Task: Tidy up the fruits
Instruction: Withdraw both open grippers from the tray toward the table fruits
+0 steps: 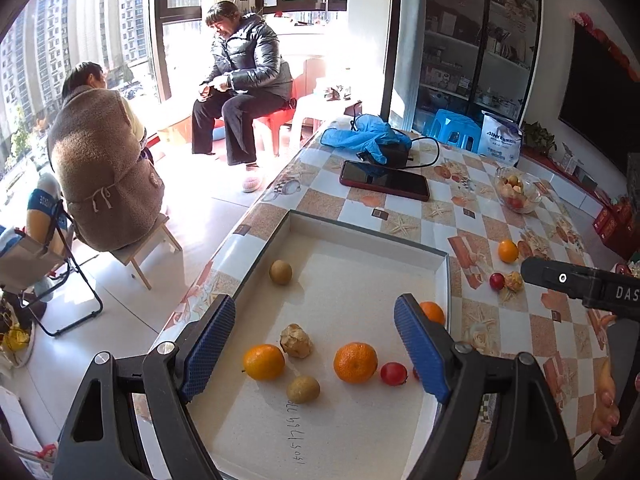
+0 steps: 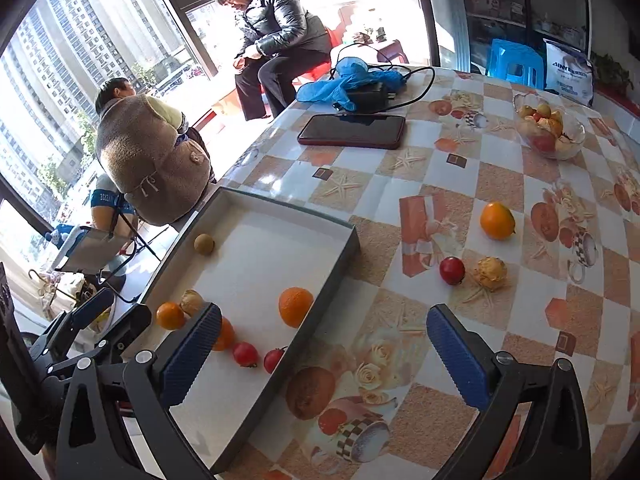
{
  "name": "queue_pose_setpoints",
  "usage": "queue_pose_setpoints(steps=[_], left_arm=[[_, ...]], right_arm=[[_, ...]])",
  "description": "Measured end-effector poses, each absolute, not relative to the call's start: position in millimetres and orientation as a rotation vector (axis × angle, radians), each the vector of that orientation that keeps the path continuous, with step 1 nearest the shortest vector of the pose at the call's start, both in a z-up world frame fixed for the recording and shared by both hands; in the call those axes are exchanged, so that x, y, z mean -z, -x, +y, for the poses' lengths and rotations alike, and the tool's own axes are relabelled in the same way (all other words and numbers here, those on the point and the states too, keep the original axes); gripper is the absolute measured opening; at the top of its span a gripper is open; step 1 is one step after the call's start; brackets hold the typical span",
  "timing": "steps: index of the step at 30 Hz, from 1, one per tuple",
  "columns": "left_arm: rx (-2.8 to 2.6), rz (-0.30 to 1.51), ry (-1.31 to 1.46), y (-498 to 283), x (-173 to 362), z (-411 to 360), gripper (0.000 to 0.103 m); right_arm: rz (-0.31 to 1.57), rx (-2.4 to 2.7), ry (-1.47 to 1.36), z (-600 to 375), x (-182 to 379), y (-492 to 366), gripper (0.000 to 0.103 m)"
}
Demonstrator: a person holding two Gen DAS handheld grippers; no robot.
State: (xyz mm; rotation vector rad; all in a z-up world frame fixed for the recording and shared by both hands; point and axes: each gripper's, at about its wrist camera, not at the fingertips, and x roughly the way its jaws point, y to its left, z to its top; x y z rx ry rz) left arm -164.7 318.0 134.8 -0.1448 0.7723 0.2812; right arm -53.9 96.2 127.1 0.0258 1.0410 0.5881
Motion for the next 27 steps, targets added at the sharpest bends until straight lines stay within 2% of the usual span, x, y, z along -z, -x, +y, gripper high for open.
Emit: queue_pose_setpoints(steps=[5, 9, 18, 25, 27], left_arm=[[-0.248, 0.723, 0.116, 149, -169, 309, 0.085], [-0.172, 0.726, 0.088, 129, -174, 282, 0.085], [-0.019, 0.859, -0.047, 84, -105, 177, 0.085], [0.016, 0.901, -0.096, 26, -61, 129, 0.085], [0.024, 0.935, -0.093, 10, -46, 124, 0.081]], right_arm=[[0.985, -0.491, -0.079, 51, -154, 26, 0.103], [0.987, -0.403, -0.100, 19, -154, 4, 0.103], [1.115, -0.267, -0.071, -15, -72, -13, 0.103], [1.111, -0.223, 0.001, -54, -43, 9, 0.103], [1.120, -0.214, -0.013, -71, -35, 16, 0.103]])
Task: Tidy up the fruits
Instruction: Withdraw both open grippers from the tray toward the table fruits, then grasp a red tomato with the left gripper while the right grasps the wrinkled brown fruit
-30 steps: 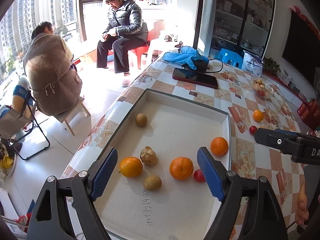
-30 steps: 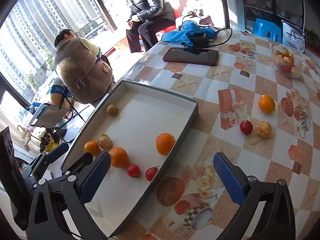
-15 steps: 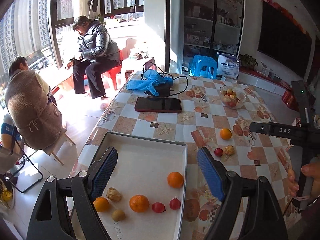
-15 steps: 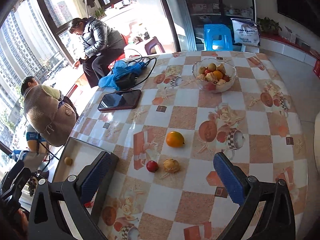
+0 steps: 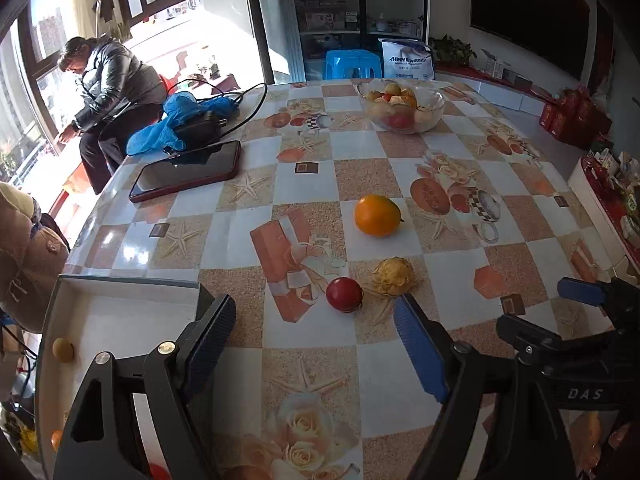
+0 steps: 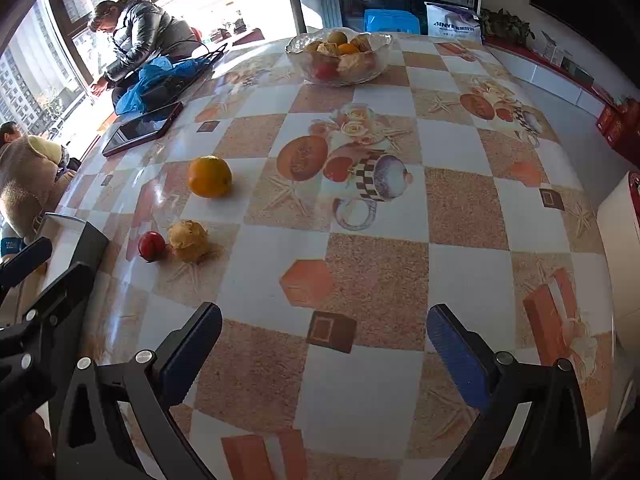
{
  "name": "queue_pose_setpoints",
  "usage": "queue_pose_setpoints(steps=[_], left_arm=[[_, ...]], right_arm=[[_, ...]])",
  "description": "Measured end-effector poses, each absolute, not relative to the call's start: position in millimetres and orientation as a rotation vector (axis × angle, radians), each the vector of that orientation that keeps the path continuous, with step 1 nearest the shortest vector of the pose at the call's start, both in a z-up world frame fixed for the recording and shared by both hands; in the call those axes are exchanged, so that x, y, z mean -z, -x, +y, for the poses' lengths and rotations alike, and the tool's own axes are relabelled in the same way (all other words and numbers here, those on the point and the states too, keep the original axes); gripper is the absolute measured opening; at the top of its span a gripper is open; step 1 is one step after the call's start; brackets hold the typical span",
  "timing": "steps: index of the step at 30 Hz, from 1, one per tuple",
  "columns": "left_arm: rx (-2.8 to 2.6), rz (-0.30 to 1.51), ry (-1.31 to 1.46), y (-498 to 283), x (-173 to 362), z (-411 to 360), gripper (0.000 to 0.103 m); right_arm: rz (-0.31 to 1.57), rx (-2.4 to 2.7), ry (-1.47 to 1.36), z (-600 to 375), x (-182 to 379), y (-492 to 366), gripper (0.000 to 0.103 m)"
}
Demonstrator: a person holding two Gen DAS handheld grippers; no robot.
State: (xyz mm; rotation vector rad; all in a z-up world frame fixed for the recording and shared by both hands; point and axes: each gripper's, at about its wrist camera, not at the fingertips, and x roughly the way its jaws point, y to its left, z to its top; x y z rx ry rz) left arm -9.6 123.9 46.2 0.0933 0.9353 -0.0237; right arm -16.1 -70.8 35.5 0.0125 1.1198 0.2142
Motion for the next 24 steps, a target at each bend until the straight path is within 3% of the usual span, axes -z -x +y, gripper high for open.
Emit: queue_pose_setpoints(steps=[9, 13, 24], left_arm=[[-0.001, 0.978, -0.086, -14, -12, 119, 0.062], [0.018, 0.976, -0.084, -12, -15, 116, 0.025], [-0.122, 0.985, 0.025, 77, -15, 150, 0.025]], right_arm=[[1.099, -0.217, -0.049, -100, -33, 29, 0.103], [1.099, -0.240, -0.037, -89, -33, 27, 0.103], [1.063, -0.324, -0.005, -18, -35, -2, 0.103]])
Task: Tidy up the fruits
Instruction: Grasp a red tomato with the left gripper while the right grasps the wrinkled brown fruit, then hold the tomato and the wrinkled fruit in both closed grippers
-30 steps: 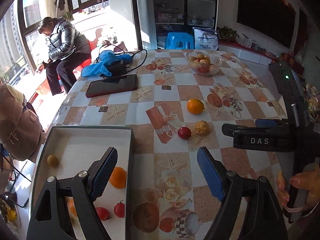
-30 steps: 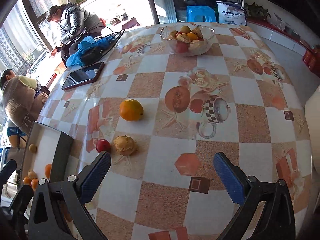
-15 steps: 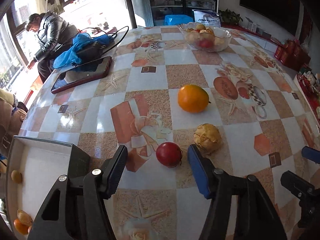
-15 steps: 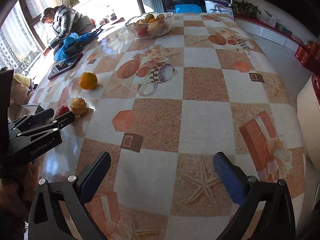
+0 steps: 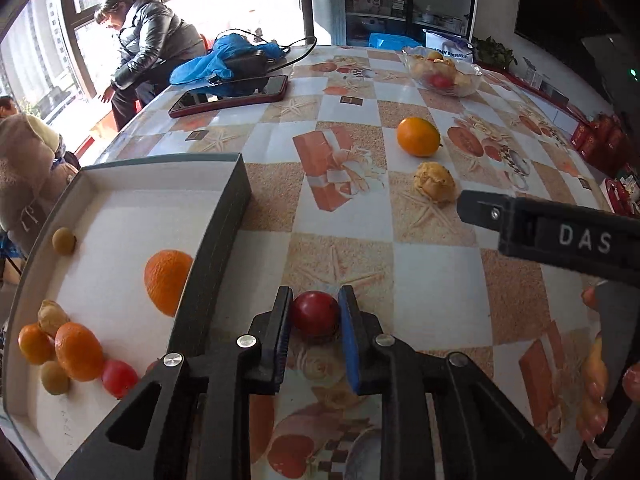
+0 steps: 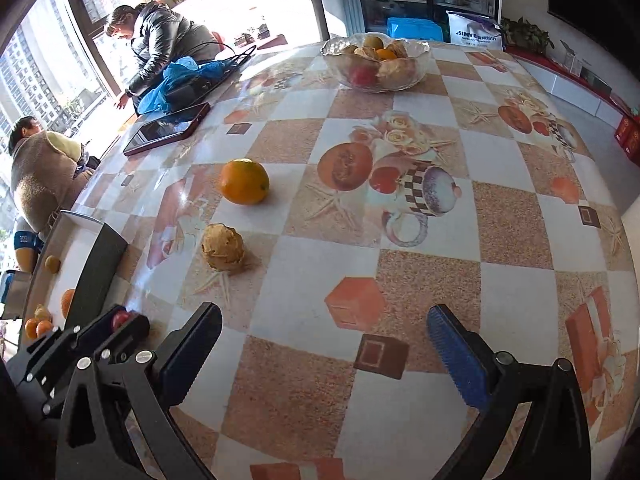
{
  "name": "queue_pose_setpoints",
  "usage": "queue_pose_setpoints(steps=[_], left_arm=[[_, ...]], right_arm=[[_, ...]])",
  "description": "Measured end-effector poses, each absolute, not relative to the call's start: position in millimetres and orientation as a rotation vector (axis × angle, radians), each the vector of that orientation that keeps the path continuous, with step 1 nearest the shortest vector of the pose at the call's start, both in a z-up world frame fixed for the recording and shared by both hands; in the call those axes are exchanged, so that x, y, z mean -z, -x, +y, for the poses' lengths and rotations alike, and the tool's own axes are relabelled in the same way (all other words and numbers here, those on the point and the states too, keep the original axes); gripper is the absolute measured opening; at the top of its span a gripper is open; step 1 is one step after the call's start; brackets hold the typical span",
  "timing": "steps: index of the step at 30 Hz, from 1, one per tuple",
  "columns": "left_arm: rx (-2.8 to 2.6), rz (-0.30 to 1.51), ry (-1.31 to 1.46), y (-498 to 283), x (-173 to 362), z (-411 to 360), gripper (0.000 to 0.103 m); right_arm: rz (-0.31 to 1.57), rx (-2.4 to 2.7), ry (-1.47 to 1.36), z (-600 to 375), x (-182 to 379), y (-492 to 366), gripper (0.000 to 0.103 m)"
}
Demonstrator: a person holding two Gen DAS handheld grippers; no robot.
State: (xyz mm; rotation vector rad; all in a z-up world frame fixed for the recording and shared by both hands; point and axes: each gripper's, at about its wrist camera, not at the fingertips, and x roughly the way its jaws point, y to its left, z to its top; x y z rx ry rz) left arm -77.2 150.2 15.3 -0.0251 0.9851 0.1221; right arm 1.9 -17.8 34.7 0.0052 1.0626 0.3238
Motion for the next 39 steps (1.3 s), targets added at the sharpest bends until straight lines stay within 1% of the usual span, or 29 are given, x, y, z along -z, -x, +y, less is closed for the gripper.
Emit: queue_pose_setpoints(steps=[5, 7, 8, 9, 10, 11, 12, 13, 21, 27, 30, 39], left_arm=[[-0.128, 0.992, 0.055, 89, -15, 158, 0.026], [-0.130, 0.993, 0.061, 90, -15, 158, 0.026], [-0.132, 0.993, 0.062, 90, -15, 158, 0.026], [-0.133, 0.992, 0.061, 91, -15, 158, 0.026], [-0.133, 0.990, 0.058, 91, -15, 157, 0.026], [-0.133, 0.988, 0.055, 91, -15, 157, 0.026], [-0.132, 0.986, 0.054, 92, -15, 157, 0.026], [-0.132, 0.985, 0.056, 92, -15, 157, 0.026], [-0.125, 0.971, 0.091, 110, -15, 158, 0.026], [-0.152, 0.907, 0.059, 129, -12, 147, 0.026], [-0.148, 0.882, 0.052, 130, -11, 144, 0.026], [-0.152, 0.852, 0.038, 130, -8, 141, 0.026]], right_arm=[[1.032, -0.359, 0.080, 29, -33, -13, 0.103], [1.039, -0.353, 0.115, 41, -29, -17, 0.089], [1.044, -0.334, 0.134, 45, -27, -18, 0.076], [1.030, -0.312, 0.158, 47, -27, -17, 0.067], [1.021, -0.308, 0.175, 48, -27, -16, 0.062], [1.015, -0.320, 0.184, 48, -27, -13, 0.050], [1.012, -0.327, 0.192, 47, -28, -10, 0.033], [1.014, -0.326, 0.198, 45, -29, -7, 0.027], [1.029, -0.332, 0.132, -3, -32, 48, 0.028], [0.967, -0.278, 0.065, -45, -32, 101, 0.028], [0.939, -0.261, 0.023, -52, -32, 111, 0.028], [0.900, -0.243, 0.051, -49, -30, 119, 0.028]])
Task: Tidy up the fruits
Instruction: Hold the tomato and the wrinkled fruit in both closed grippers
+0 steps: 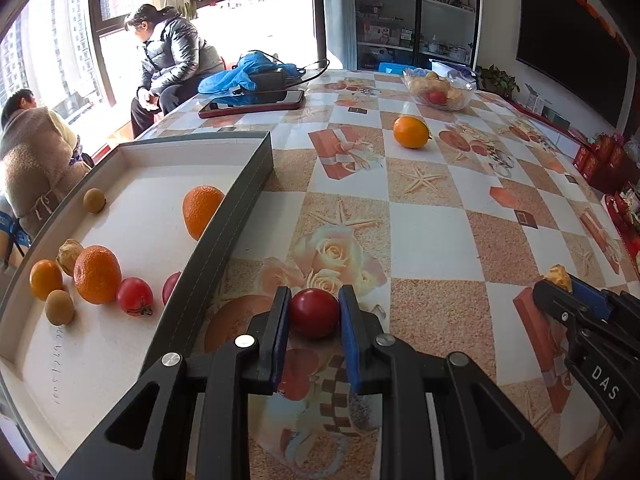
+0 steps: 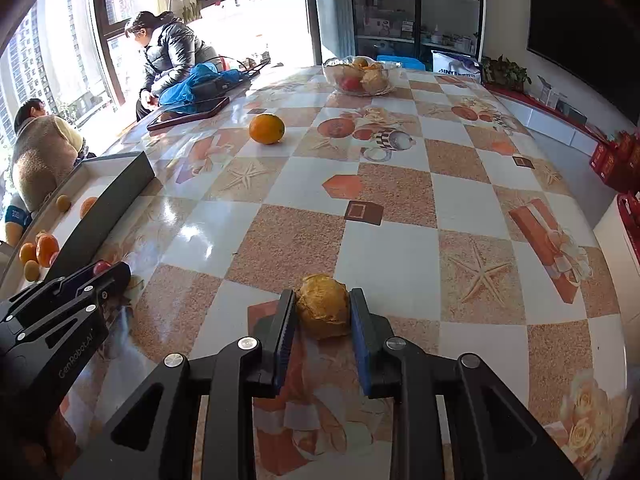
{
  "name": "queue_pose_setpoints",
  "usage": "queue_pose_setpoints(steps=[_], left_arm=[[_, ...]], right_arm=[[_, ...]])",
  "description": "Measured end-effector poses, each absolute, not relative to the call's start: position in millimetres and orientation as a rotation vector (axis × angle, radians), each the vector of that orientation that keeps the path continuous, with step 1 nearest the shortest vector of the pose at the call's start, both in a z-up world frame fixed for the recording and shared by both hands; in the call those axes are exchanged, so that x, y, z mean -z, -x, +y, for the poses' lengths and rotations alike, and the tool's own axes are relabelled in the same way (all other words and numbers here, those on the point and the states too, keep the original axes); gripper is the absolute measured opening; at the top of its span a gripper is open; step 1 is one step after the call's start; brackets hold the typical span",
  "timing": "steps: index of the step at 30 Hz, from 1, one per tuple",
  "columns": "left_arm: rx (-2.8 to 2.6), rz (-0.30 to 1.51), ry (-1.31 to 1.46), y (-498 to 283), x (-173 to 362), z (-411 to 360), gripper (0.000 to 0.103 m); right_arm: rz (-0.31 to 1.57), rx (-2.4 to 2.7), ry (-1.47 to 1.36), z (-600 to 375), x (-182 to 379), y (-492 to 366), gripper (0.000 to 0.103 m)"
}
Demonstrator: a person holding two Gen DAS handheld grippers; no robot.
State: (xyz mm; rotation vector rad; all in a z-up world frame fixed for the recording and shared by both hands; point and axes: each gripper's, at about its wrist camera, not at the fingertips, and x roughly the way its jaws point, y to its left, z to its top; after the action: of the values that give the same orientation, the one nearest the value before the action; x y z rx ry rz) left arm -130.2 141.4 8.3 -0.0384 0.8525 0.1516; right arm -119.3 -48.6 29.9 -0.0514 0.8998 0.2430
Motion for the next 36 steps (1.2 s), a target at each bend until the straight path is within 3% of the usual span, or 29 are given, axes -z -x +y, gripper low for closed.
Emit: queue_pose_setpoints(steps=[36], left_arm=[[-0.154, 0.846, 0.030, 132.9, -8.1, 140.8, 0.026]], right_arm=[[0.898, -0.243, 0.053, -49.4, -29.0, 121.7, 0.028]])
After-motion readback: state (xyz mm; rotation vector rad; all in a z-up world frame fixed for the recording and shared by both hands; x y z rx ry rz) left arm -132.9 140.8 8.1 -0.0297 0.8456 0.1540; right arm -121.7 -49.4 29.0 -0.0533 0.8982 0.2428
